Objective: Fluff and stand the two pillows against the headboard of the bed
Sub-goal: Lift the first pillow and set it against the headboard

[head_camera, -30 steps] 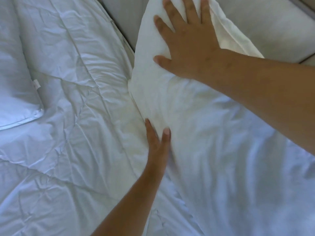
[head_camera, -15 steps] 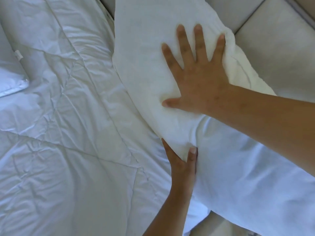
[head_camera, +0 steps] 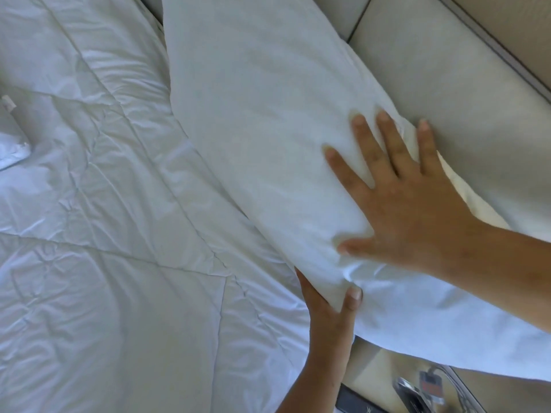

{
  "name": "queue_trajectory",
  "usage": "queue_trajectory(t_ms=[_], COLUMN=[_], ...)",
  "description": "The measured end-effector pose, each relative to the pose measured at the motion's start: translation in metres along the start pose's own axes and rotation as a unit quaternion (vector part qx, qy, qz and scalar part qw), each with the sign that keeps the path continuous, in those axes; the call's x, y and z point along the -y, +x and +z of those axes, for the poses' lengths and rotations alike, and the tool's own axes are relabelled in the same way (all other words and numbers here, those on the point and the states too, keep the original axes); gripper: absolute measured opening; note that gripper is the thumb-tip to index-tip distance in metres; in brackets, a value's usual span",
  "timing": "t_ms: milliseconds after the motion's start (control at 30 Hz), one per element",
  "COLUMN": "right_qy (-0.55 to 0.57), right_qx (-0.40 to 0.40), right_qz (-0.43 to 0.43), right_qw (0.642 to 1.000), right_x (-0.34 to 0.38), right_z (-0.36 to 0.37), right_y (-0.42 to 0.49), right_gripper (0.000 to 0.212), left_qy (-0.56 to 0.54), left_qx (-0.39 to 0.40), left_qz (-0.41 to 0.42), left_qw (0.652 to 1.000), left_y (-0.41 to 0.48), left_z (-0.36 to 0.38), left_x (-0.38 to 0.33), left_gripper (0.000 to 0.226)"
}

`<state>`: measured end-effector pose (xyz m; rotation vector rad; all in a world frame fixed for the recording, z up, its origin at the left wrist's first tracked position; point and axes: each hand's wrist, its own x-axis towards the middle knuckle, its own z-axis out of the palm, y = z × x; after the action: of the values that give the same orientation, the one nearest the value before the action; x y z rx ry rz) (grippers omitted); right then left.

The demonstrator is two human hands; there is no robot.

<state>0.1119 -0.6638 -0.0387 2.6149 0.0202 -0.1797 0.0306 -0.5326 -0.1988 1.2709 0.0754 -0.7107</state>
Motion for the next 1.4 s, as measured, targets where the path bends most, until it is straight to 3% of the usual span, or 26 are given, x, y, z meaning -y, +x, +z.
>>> queue_trajectory(t_ms=[100, 500, 633, 700, 800, 900, 1067, 1300, 1400], right_qy=[0.001, -0.006, 0.034, 0.044, 0.068, 0.123, 0.238, 0.236, 0.264], right_qx=[-0.023, -0.048, -0.059, -0.056, -0.043, -0.024, 0.011, 0.097, 0.093], right_qz=[-0.015, -0.037, -0.046, -0.043, -0.024, 0.007, 0.066, 0.132, 0.165], right_qw=[1.000, 0.998, 0.997, 0.996, 0.996, 0.992, 0.969, 0.958, 0.946], right_x=[-0.014, -0.018, -0.017, -0.016, -0.009, 0.005, 0.050, 0.130, 0.158], right_z=[0.007, 0.015, 0.007, 0.002, -0.015, -0.046, -0.098, -0.175, -0.216], right_y=[-0.006, -0.003, -0.005, -0.007, -0.012, -0.023, -0.066, -0.155, -0.192], right_gripper=[0.117, 0.113, 0.112, 0.109, 0.103, 0.096, 0.089, 0.083, 0.081], left_qy=[0.028, 0.121, 0.200, 0.252, 0.325, 0.414, 0.558, 0.640, 0.666], left_qx=[0.007, 0.091, 0.096, 0.079, 0.061, 0.090, 0.159, 0.178, 0.179], left_qz=[-0.015, -0.074, -0.142, -0.165, -0.147, -0.109, -0.061, 0.057, 0.102], left_qw=[0.999, 0.986, 0.965, 0.950, 0.932, 0.899, 0.812, 0.745, 0.717], left_y=[-0.005, 0.002, -0.008, -0.013, -0.015, -0.021, -0.056, -0.154, -0.202], left_z=[0.001, -0.021, -0.037, -0.054, -0.078, -0.096, -0.118, -0.161, -0.189], left_x=[0.004, 0.004, -0.024, -0.045, -0.083, -0.132, -0.215, -0.299, -0.326], left_gripper=[0.118, 0.128, 0.135, 0.129, 0.101, 0.091, 0.091, 0.086, 0.085])
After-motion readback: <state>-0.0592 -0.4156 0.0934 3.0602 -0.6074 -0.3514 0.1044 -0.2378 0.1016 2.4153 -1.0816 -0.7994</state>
